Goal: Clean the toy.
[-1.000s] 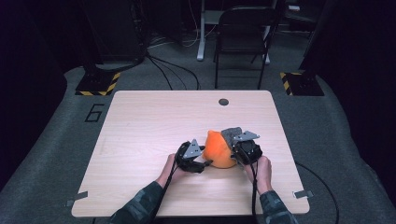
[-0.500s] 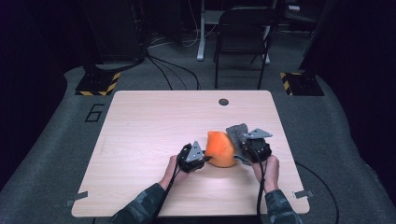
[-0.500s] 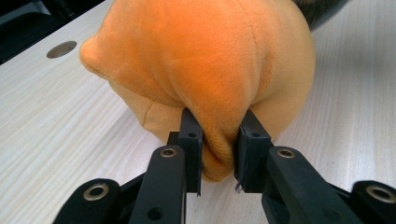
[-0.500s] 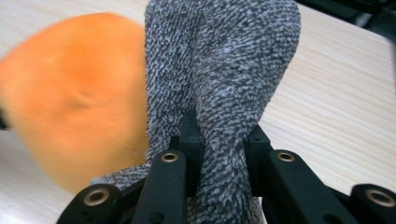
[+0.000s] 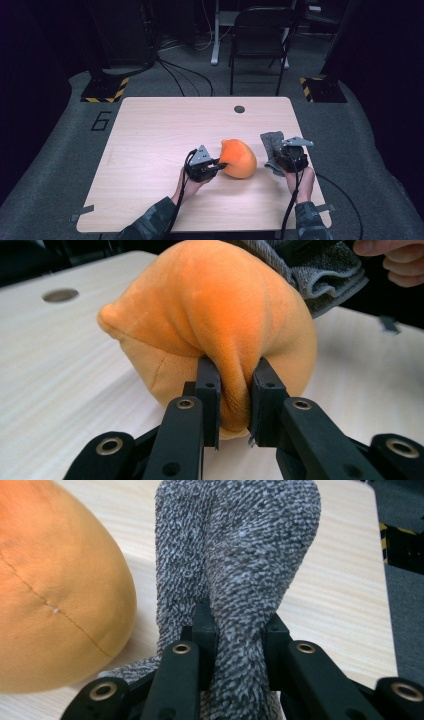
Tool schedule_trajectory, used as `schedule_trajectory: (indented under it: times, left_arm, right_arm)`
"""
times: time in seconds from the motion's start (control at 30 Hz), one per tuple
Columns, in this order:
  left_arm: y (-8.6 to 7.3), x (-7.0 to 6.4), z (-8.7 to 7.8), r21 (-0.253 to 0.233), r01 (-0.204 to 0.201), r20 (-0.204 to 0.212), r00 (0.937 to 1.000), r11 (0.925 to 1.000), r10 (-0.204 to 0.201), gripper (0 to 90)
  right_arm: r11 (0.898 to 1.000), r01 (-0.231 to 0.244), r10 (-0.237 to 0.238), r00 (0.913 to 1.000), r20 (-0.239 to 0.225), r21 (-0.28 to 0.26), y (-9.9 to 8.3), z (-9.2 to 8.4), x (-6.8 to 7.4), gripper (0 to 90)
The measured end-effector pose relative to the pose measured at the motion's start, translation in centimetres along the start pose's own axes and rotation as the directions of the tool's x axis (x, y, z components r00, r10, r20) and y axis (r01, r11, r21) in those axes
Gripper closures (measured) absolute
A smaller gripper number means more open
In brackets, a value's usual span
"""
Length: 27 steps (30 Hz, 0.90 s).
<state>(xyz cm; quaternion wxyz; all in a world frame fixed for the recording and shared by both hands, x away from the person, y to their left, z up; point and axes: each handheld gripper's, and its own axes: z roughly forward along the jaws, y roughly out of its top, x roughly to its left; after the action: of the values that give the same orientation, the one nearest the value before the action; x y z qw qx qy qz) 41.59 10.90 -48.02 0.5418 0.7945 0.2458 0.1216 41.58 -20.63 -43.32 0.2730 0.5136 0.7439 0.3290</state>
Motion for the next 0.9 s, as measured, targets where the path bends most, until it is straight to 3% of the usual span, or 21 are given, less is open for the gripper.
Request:
schedule_trajectory:
  times: [0.1, 0.2, 0.4, 0.57, 0.63, 0.67, 0.73, 0.83, 0.87, 0.9]
  left_arm:
    - [0.5, -0.4, -0.2, 0.02, 0.083, 0.013, 0.9964, 0.9963, -0.083, 77.8]
    - [0.9, -0.8, -0.6, 0.025, 0.163, 0.028, 0.9862, 0.9864, -0.163, 77.7]
    - [1.5, -1.0, -1.1, 0.007, 0.237, 0.032, 0.9709, 0.9714, -0.237, 77.7]
    - [1.2, -1.1, -1.2, -0.005, 0.303, 0.009, 0.9529, 0.9529, -0.303, 77.6]
    - [1.0, -1.1, -1.1, -0.013, 0.307, 0.0, 0.9518, 0.9517, -0.307, 77.5]
    - [0.8, -1.0, -1.0, -0.018, 0.32, 0.002, 0.9475, 0.9474, -0.32, 77.5]
    - [0.4, -0.9, -0.6, 0.004, 0.328, 0.004, 0.9445, 0.9445, -0.328, 77.3]
    - [-0.3, -0.8, -0.1, 0.029, 0.334, 0.001, 0.9424, 0.942, -0.335, 76.9]
    - [-0.3, -0.7, 0.0, 0.035, 0.325, 0.002, 0.9458, 0.9452, -0.325, 76.7]
    - [-0.3, -0.7, 0.0, 0.038, 0.326, 0.002, 0.9452, 0.9446, -0.326, 76.6]
  right_arm:
    - [1.0, -0.006, 0.006, 1.0, -0.004, -0.013, 0.5, -0.7, 0.1, 75.9]
    - [0.998, 0.008, -0.009, 0.9998, -0.017, -0.054, 1.5, -2.1, 0.8, 75.9]
    - [0.992, 0.039, -0.049, 0.9957, -0.079, -0.12, 3.5, -4.4, 3.2, 75.8]
    - [0.983, 0.106, -0.127, 0.9823, -0.137, -0.148, 4.5, -5.3, 6.8, 75.6]
    - [0.98, 0.126, -0.152, 0.9738, -0.17, -0.152, 4.6, -5.1, 8.1, 75.4]
    - [0.98, 0.14, -0.165, 0.9692, -0.183, -0.141, 4.6, -4.8, 8.8, 75.4]
    - [0.979, 0.166, -0.186, 0.9637, -0.192, -0.116, 4.2, -3.8, 9.9, 75.3]
    - [0.979, 0.197, -0.203, 0.9646, -0.168, -0.051, 3.2, -1.6, 10.6, 75.0]
    - [0.979, 0.198, -0.202, 0.9664, -0.159, -0.042, 2.8, -1.1, 10.4, 75.0]
    - [0.98, 0.197, -0.2, 0.9674, -0.155, -0.036, 2.6, -0.7, 10.0, 75.0]
